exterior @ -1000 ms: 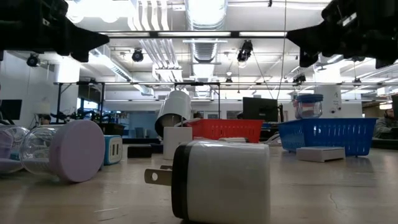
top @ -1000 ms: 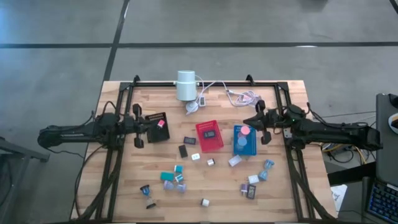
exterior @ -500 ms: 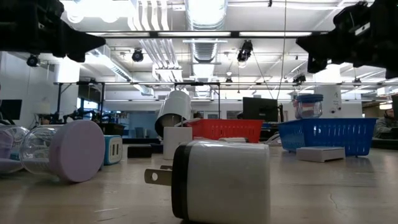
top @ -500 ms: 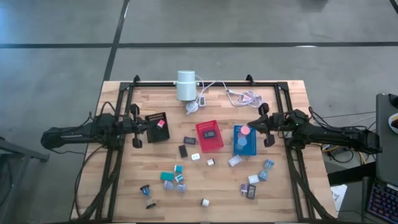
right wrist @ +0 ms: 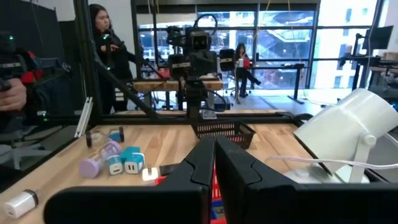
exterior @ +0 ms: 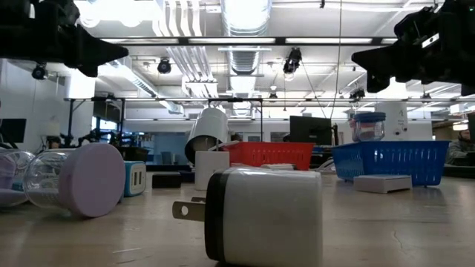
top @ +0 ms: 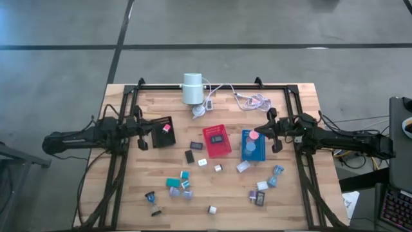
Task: Pick & Place Office items
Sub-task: Put the top blue digital clock into the red bin
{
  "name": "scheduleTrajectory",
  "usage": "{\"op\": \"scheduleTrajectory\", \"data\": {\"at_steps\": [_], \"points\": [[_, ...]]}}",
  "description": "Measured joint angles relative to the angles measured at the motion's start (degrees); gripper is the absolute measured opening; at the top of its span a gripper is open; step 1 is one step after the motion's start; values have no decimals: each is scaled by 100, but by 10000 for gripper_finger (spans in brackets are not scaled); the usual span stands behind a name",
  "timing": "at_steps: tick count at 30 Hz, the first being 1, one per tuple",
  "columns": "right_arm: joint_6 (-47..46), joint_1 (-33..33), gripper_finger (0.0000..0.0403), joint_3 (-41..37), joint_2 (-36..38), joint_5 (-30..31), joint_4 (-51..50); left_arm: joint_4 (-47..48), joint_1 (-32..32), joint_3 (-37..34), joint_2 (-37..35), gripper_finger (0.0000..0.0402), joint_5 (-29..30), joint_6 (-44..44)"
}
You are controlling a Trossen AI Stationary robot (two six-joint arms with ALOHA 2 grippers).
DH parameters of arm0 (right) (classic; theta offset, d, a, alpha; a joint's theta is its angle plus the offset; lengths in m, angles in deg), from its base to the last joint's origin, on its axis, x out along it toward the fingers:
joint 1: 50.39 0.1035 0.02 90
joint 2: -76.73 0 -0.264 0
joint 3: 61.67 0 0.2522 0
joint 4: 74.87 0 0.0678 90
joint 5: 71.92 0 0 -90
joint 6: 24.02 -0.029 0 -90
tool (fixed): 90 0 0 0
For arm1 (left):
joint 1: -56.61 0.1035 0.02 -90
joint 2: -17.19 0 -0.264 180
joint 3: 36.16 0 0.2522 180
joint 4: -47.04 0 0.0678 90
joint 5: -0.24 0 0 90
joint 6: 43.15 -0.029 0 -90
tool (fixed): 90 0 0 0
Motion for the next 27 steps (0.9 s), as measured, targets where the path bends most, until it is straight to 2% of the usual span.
{"op": "scheduleTrajectory", "data": {"at_steps": [4, 27], "points": [[-126, 2, 13, 0, 0, 270, 17, 123, 2, -10, 4, 0, 29, -20], [12, 2, 13, 0, -2, 266, 71, 65, 2, -90, 7, 0, 36, -4]]}}
